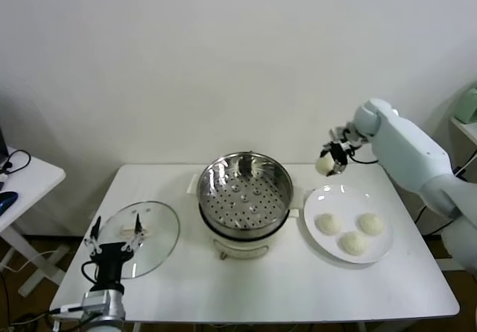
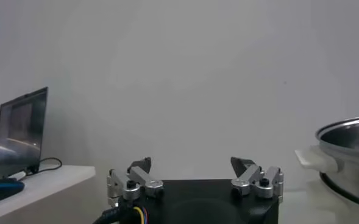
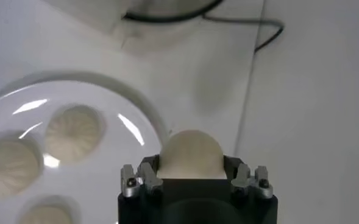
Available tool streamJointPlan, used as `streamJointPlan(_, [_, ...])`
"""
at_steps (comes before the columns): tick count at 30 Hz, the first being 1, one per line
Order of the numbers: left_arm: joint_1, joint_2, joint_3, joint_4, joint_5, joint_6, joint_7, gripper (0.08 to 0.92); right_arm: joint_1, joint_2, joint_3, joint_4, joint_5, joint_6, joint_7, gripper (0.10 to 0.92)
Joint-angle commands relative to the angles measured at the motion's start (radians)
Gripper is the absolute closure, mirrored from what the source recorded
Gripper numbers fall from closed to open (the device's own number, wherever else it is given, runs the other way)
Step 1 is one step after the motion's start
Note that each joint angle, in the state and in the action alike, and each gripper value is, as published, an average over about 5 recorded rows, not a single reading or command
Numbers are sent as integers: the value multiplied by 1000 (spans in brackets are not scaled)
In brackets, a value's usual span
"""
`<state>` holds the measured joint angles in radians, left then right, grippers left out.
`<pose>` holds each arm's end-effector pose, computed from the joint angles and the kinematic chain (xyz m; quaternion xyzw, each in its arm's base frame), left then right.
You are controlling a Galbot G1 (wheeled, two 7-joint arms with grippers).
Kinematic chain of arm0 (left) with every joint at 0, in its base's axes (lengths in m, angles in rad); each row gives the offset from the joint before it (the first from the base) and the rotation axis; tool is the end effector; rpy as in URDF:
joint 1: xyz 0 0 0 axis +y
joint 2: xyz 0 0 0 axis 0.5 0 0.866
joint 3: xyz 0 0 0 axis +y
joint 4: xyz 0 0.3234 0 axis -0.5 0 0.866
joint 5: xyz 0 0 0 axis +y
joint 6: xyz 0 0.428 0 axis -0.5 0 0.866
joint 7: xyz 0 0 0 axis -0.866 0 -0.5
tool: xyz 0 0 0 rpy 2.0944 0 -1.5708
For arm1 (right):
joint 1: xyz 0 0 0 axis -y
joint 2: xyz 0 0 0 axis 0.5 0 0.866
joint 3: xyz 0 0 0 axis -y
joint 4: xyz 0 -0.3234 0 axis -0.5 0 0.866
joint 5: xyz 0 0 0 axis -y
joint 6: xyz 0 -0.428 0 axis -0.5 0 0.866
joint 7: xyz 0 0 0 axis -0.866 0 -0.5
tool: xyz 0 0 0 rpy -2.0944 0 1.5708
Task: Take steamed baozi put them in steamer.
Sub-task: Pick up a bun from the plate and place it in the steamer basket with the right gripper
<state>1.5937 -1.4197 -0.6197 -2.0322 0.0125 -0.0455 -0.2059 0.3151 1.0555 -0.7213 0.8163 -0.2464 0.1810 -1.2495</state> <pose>0.2605 0.0564 -0.3057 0.1054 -0.9897 -0.0966 0.0062 0.6880 -0.0468 -0.0435 0.5291 -0.4850 0.6466 0.2584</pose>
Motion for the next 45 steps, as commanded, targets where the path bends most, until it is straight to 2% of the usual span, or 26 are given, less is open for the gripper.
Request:
streamJointPlan(1, [5, -2, 2, 0, 13, -4, 5, 177, 203, 0, -219, 341, 8, 53, -35, 338])
streamJointPlan(7, [6, 0, 3, -2, 16, -2, 7, 177, 207, 50, -276, 508, -65, 80, -40, 338])
streamJointPlan(11, [9, 3, 2, -3, 17, -4, 8, 177, 169, 95, -286, 544, -159, 118, -40, 338])
streamJointPlan(20, [19, 4, -5, -8, 16, -6, 11, 177, 50, 212, -268, 445, -340, 200, -27, 338])
streamJointPlan(29, [14, -4, -3, 1, 13, -11, 12, 177, -3, 257, -285, 358, -397, 227, -13, 338])
streamJointPlan(45, [18, -10, -5, 8, 9, -17, 10, 177, -42, 290, -265, 300, -438, 242, -2, 336])
